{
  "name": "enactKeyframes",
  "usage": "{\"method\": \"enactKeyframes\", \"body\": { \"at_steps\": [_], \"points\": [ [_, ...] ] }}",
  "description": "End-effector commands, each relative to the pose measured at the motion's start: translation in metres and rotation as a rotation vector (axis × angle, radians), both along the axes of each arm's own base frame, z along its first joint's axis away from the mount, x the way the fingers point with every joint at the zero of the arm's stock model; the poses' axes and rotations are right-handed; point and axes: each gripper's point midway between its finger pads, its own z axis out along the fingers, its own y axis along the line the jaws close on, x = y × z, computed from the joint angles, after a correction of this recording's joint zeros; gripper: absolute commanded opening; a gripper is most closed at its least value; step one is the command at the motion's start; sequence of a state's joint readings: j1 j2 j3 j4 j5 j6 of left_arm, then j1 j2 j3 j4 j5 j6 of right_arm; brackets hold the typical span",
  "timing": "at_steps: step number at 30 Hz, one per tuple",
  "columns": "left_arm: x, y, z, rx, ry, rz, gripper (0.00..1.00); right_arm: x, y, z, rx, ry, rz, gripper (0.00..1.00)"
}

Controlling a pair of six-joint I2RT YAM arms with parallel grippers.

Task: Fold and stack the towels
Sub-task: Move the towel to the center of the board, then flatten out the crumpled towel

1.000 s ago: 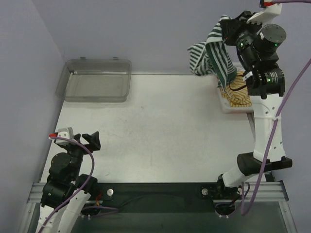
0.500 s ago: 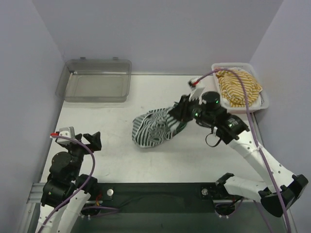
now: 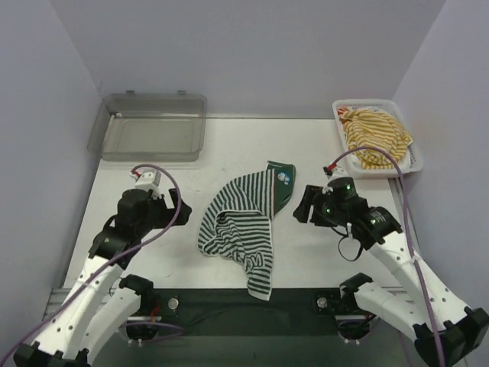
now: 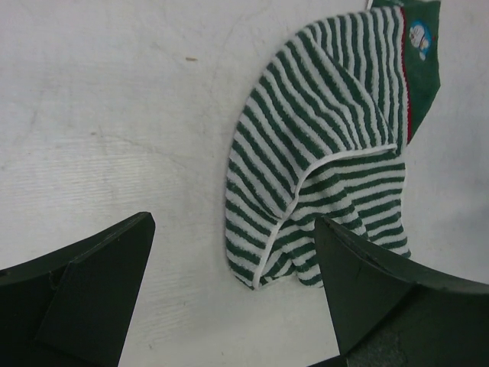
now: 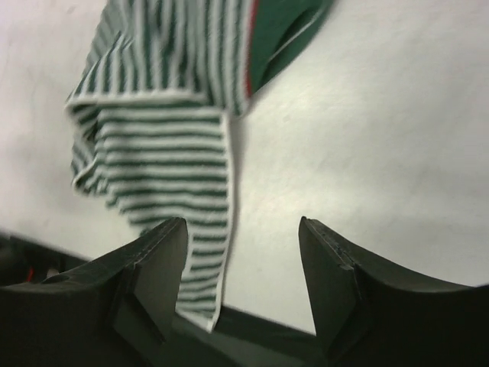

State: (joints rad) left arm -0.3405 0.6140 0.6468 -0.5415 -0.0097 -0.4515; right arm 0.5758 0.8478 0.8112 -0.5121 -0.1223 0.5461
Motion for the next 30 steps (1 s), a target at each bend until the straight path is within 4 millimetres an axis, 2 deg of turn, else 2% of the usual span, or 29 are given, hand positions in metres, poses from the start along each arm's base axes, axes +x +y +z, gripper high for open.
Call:
{"method": "enactKeyframes", "body": {
  "at_steps": [1, 2, 4, 5, 6, 7, 8, 9, 10, 11, 12, 13, 14, 15, 16, 21, 22, 23, 25, 26, 28, 30],
  "points": [
    [0.019, -0.042, 0.007, -0.085, 0.049, -0.139, 0.97, 0.042, -0.030, -0.012, -0.033, 0.046, -0.152, 0.59],
    [0.027, -0.050, 0.008, -0.086, 0.043, -0.156, 0.98, 0.059, -0.027, -0.017, -0.002, 0.048, -0.164, 0.59],
    [0.041, -0.066, -0.001, -0.044, 0.070, -0.191, 0.98, 0.075, -0.024, -0.027, 0.078, 0.088, -0.196, 0.59],
    [0.043, -0.081, -0.001, -0.002, 0.047, -0.220, 0.97, 0.090, -0.018, -0.036, 0.109, 0.098, -0.200, 0.59],
    [0.047, -0.089, 0.000, 0.054, 0.024, -0.249, 0.97, 0.096, -0.014, -0.040, 0.140, 0.113, -0.199, 0.60],
    [0.060, -0.094, -0.001, 0.117, 0.013, -0.232, 0.97, 0.101, -0.009, -0.044, 0.173, 0.139, -0.211, 0.60],
    [0.057, -0.112, 0.000, 0.156, -0.009, -0.282, 0.97, 0.112, -0.004, -0.055, 0.182, 0.153, -0.214, 0.60],
    [0.061, -0.117, -0.001, 0.214, -0.029, -0.303, 0.98, 0.118, -0.001, -0.059, 0.194, 0.157, -0.216, 0.61],
    [0.067, -0.121, -0.013, 0.274, -0.018, -0.301, 0.97, 0.125, 0.002, -0.061, 0.208, 0.163, -0.227, 0.61],
    [0.072, -0.130, -0.009, 0.293, -0.042, -0.313, 0.98, 0.133, 0.005, -0.072, 0.208, 0.179, -0.231, 0.61],
    [0.076, -0.133, -0.012, 0.326, -0.047, -0.322, 0.97, 0.137, 0.007, -0.076, 0.211, 0.187, -0.236, 0.61],
    [0.082, -0.134, -0.025, 0.363, -0.026, -0.316, 0.97, 0.138, 0.008, -0.083, 0.208, 0.210, -0.240, 0.61],
    [0.087, -0.138, -0.026, 0.371, -0.032, -0.315, 0.97, 0.149, 0.012, -0.088, 0.224, 0.206, -0.253, 0.61],
    [0.090, -0.141, -0.031, 0.384, -0.030, -0.320, 0.97, 0.151, 0.014, -0.092, 0.229, 0.214, -0.255, 0.61],
    [0.093, -0.143, -0.043, 0.404, -0.010, -0.323, 0.97, 0.152, 0.017, -0.097, 0.233, 0.226, -0.260, 0.61],
    [0.090, -0.156, -0.072, 0.437, 0.038, -0.363, 0.98, 0.155, 0.043, -0.120, 0.224, 0.267, -0.231, 0.59],
    [0.088, -0.158, -0.079, 0.439, 0.047, -0.371, 0.98, 0.155, 0.046, -0.123, 0.218, 0.271, -0.228, 0.57],
    [0.086, -0.159, -0.082, 0.436, 0.051, -0.375, 0.97, 0.155, 0.047, -0.128, 0.211, 0.277, -0.231, 0.46],
    [0.079, -0.159, -0.093, 0.418, 0.080, -0.379, 0.97, 0.154, 0.046, -0.132, 0.200, 0.283, -0.238, 0.31],
    [0.077, -0.161, -0.095, 0.405, 0.087, -0.378, 0.97, 0.152, 0.044, -0.129, 0.198, 0.278, -0.236, 0.15],
    [0.068, -0.161, -0.101, 0.363, 0.112, -0.376, 0.97, 0.155, 0.032, -0.122, 0.154, 0.239, -0.244, 0.00],
    [0.063, -0.169, -0.097, 0.281, 0.119, -0.372, 0.97, 0.146, 0.016, -0.104, 0.061, 0.219, -0.246, 0.00]
  ]
}}
